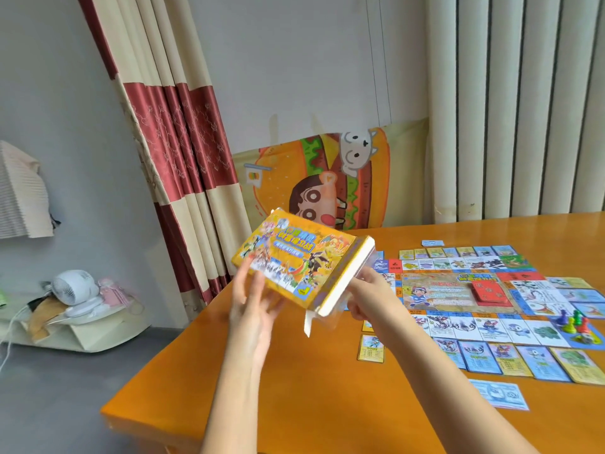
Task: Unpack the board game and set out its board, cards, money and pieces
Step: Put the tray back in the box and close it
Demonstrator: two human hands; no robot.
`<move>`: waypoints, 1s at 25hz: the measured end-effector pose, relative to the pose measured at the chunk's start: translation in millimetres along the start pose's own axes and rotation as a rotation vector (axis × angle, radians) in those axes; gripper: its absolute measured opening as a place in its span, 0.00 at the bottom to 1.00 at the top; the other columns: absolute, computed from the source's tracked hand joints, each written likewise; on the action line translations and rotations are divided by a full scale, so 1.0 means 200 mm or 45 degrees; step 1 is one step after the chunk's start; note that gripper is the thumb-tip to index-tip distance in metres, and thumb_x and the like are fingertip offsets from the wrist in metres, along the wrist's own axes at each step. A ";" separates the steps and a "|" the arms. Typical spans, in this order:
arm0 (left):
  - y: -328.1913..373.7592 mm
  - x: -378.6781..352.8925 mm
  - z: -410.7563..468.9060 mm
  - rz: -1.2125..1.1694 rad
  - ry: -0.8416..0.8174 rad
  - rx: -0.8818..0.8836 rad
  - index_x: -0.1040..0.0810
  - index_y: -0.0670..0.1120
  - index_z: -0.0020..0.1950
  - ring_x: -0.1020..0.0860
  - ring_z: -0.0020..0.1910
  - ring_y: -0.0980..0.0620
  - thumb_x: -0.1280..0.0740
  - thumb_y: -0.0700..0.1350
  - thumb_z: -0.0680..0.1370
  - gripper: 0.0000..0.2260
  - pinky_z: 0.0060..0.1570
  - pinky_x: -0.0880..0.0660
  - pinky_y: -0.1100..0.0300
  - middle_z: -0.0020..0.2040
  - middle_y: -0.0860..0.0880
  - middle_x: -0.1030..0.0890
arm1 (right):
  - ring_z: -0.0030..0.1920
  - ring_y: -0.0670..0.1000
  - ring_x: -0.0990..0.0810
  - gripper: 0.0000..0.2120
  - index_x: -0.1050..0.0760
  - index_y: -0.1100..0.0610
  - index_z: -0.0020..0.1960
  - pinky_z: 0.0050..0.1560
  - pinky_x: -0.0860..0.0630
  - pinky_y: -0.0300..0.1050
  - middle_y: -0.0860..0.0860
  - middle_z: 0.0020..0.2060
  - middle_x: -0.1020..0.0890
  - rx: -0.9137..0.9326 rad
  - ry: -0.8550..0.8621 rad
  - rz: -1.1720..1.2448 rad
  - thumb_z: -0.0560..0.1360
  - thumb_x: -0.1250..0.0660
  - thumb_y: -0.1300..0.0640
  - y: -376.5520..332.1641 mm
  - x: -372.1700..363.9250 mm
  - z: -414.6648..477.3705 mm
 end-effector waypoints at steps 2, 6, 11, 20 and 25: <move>0.04 0.12 0.06 0.056 0.366 -0.041 0.36 0.52 0.72 0.24 0.62 0.44 0.24 0.53 0.67 0.37 0.48 0.25 0.53 0.66 0.46 0.25 | 0.19 0.44 0.39 0.02 0.30 0.62 0.47 0.21 0.44 0.35 0.48 0.25 0.32 0.024 -0.099 -0.126 0.75 0.38 0.65 -0.03 0.01 -0.04; -0.01 0.29 0.17 0.247 0.588 0.097 0.34 0.49 0.71 0.23 0.59 0.45 0.29 0.47 0.74 0.27 0.54 0.24 0.49 0.64 0.47 0.26 | 0.24 0.42 0.29 0.12 0.30 0.56 0.53 0.22 0.35 0.34 0.48 0.38 0.24 0.190 0.070 -0.206 0.73 0.30 0.58 -0.08 0.03 -0.13; -0.20 0.28 0.16 0.051 0.702 0.346 0.22 0.46 0.56 0.23 0.57 0.46 0.29 0.50 0.75 0.13 0.47 0.26 0.54 0.56 0.45 0.20 | 0.33 0.44 0.26 0.18 0.27 0.47 0.61 0.37 0.29 0.33 0.43 0.54 0.24 0.779 0.329 -0.300 0.73 0.29 0.57 -0.16 -0.01 -0.24; -0.34 0.18 0.08 -0.353 0.611 0.545 0.24 0.41 0.48 0.27 0.37 0.54 0.38 0.45 0.80 0.08 0.26 0.26 0.66 0.44 0.45 0.23 | 0.68 0.42 0.36 0.18 0.28 0.43 0.68 0.66 0.40 0.30 0.36 0.67 0.29 0.951 0.212 -0.597 0.79 0.42 0.50 -0.07 -0.09 -0.24; -0.39 0.17 0.05 -0.314 0.626 0.511 0.25 0.40 0.50 0.27 0.38 0.51 0.42 0.43 0.82 0.09 0.41 0.26 0.61 0.43 0.44 0.23 | 0.68 0.35 0.36 0.20 0.29 0.45 0.68 0.65 0.37 0.31 0.36 0.69 0.33 0.894 0.051 -0.613 0.77 0.37 0.45 -0.12 -0.10 -0.21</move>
Point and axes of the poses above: each hand's wrist, its own z-axis towards the middle knuckle, its own x-axis out of the back of the hand, y = z × x, the point moved 5 cm from there along z, towards the middle knuckle
